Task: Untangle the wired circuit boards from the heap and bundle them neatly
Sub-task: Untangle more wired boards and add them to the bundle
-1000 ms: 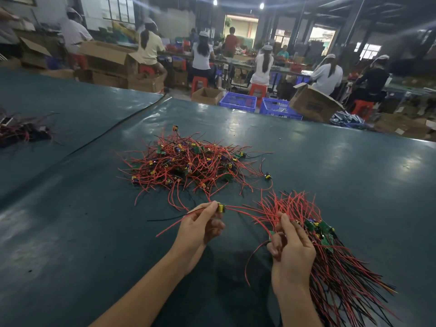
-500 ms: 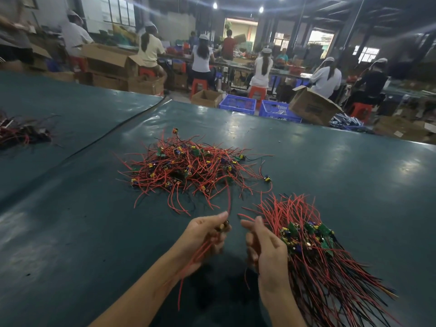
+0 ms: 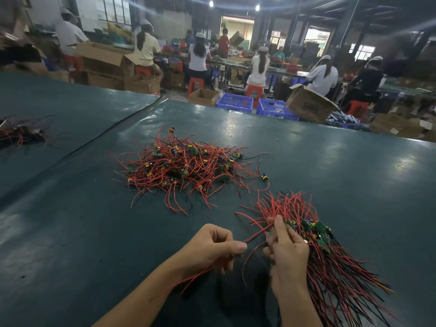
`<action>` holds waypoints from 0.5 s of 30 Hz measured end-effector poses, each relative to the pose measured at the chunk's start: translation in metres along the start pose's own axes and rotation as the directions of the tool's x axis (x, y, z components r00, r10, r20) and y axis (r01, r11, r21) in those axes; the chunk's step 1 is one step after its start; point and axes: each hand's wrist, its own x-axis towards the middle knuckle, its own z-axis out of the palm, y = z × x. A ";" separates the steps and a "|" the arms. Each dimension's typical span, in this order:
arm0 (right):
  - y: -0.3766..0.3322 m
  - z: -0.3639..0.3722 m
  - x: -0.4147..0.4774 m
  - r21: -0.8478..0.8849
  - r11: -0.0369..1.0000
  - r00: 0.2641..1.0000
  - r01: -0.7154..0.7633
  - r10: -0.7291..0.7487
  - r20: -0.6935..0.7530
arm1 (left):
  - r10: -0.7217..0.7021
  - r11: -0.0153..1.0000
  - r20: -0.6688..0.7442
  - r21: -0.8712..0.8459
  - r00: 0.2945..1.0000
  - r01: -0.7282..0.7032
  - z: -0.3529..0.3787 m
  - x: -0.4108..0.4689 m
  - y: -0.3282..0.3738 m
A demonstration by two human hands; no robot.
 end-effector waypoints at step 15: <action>0.013 0.016 -0.022 -0.260 0.965 0.968 0.044 0.023 0.252 | 0.005 0.999 -0.243 -0.050 0.970 -0.018 0.006 0.005 -0.012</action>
